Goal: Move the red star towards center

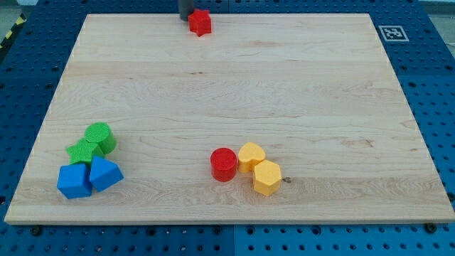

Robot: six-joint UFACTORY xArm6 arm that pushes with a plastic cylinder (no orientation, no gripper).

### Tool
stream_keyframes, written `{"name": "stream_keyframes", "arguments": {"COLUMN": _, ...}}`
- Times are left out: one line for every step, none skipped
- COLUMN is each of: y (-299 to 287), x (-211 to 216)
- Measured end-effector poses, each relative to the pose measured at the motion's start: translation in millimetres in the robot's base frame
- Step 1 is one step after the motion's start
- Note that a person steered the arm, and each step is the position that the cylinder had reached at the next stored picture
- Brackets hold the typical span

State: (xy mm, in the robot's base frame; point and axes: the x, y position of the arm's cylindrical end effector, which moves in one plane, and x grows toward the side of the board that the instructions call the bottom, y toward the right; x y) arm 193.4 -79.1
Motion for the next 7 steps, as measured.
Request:
{"name": "stream_keyframes", "arguments": {"y": 11.3, "x": 1.0}}
{"name": "stream_keyframes", "arguments": {"y": 13.4, "x": 14.4}}
{"name": "stream_keyframes", "arguments": {"y": 25.4, "x": 36.3}}
{"name": "stream_keyframes", "arguments": {"y": 57.2, "x": 50.7}}
{"name": "stream_keyframes", "arguments": {"y": 96.8, "x": 73.3}}
{"name": "stream_keyframes", "arguments": {"y": 119.3, "x": 108.7}}
{"name": "stream_keyframes", "arguments": {"y": 124.7, "x": 148.7}}
